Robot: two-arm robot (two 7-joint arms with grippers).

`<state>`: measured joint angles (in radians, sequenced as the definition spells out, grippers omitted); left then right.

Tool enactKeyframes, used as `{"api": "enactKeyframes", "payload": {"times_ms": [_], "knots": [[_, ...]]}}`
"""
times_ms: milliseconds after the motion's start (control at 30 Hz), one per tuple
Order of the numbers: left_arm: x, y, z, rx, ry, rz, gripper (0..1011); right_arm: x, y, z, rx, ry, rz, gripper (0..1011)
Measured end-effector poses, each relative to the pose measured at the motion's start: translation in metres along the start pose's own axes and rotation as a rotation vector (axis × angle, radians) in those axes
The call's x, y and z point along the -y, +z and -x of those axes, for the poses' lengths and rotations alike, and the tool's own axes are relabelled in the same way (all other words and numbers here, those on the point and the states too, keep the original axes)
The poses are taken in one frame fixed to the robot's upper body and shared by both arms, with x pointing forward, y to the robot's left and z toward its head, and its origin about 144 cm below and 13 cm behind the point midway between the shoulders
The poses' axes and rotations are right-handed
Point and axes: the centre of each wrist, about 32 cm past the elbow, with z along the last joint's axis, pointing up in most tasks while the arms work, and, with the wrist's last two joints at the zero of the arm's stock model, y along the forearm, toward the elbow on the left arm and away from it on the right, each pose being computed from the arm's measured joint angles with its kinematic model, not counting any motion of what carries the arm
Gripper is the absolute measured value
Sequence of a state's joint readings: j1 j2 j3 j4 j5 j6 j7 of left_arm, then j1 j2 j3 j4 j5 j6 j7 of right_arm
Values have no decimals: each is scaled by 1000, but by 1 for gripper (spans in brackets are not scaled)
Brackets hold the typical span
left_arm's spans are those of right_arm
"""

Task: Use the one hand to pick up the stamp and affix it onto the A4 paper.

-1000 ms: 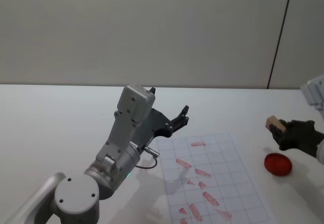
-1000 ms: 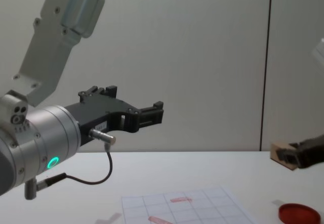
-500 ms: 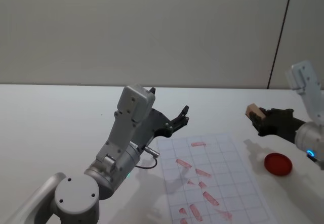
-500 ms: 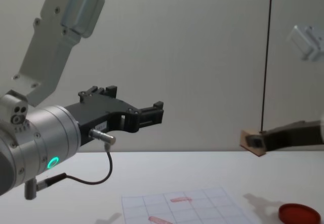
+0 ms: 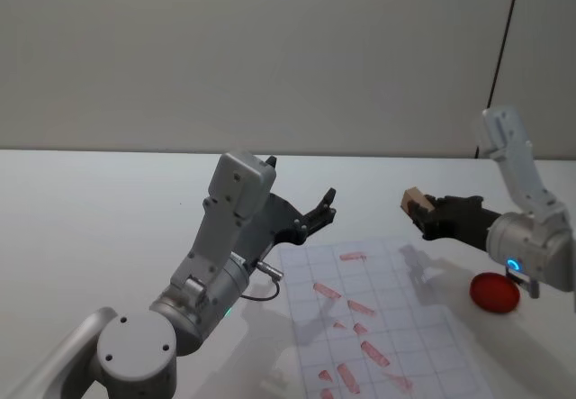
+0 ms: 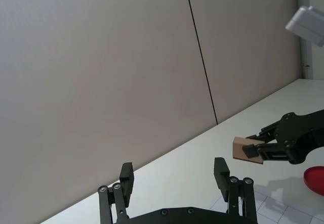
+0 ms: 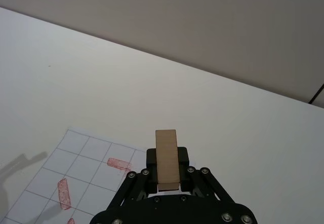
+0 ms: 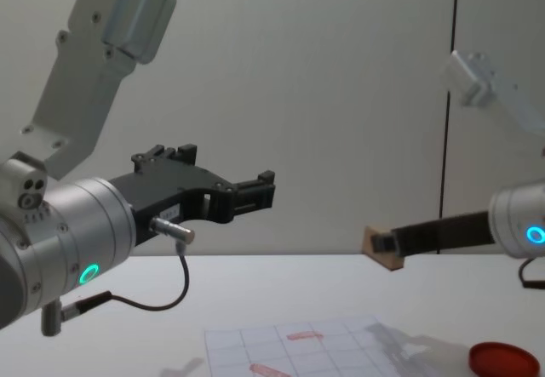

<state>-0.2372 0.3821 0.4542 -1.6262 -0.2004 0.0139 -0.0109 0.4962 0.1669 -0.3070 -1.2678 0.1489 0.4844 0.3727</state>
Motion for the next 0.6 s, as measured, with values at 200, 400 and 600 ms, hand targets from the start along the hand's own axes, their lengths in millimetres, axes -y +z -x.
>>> {"api": "enactKeyframes", "payload": {"times_ms": [200, 400, 600], "knots": [[0, 0, 0, 0, 0, 0, 1002, -4, 1, 7, 6, 18, 45, 217], [0, 0, 0, 0, 0, 0, 1002, -6, 1, 12, 16, 27, 75, 217], [0, 0, 0, 0, 0, 0, 1002, -9, 0, 19, 14, 37, 104, 217]]}}
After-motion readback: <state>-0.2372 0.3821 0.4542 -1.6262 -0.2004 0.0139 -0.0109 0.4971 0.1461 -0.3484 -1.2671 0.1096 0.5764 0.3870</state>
